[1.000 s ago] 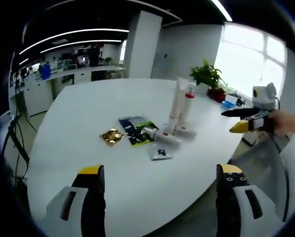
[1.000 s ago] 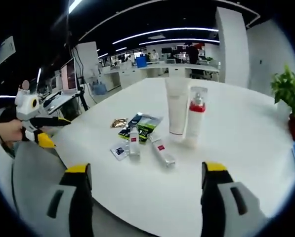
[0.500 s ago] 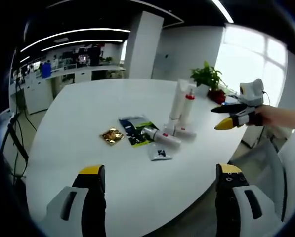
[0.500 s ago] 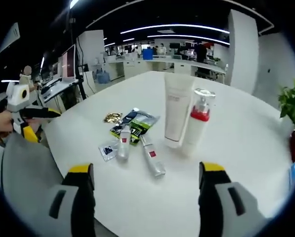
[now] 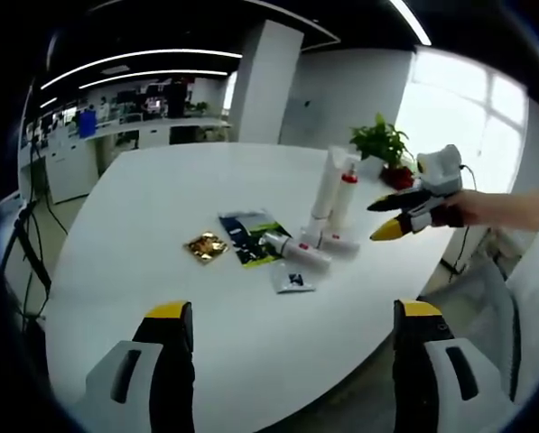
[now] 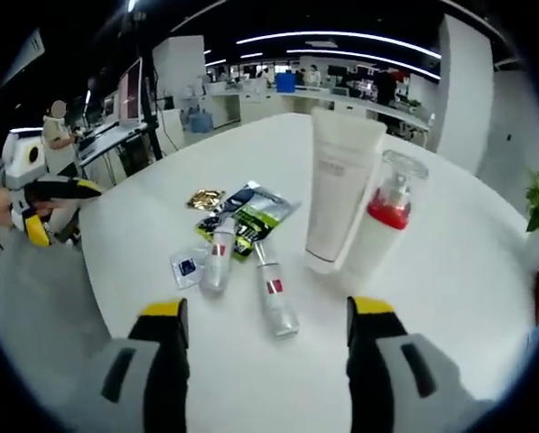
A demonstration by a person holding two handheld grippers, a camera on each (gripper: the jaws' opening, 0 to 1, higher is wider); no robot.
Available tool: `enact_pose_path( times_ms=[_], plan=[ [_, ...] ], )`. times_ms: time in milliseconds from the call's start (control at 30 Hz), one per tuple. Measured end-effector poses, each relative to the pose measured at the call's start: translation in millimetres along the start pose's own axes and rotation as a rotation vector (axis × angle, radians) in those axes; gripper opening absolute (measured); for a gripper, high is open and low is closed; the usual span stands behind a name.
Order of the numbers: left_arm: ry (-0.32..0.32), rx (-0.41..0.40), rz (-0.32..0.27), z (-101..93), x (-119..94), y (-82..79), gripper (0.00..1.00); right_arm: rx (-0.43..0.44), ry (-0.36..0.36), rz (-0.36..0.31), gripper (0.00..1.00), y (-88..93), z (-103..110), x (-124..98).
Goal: Arrange the skincare products in the storage area until every visible bottle or jar stands upright without overlapping.
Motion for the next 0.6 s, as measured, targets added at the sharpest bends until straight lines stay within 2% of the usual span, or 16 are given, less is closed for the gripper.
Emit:
enact_pose_path(
  times_ms=[367, 600],
  plan=[
    [0.002, -0.01, 0.002, 1.2, 1.0, 0.6, 0.89, -0.058, -0.043, 0.064, 0.58, -2.1, -3.4, 22.9],
    [0.006, -0.008, 0.002, 1.1, 1.1, 0.9, 0.88, -0.131, -0.09, 0.129, 0.52, -1.9, 0.3, 37.7]
  ],
)
Point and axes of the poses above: the point that each gripper's makers call its tool centre point, and the gripper's own axes: x roughly forward along the fingers, z roughly to its left, y roughly out of its underside, the point moved 7 cm from there along -x, roughly backward along the fingers, and after that the axes turned 7 degrees about y, right-handed, at the moved point
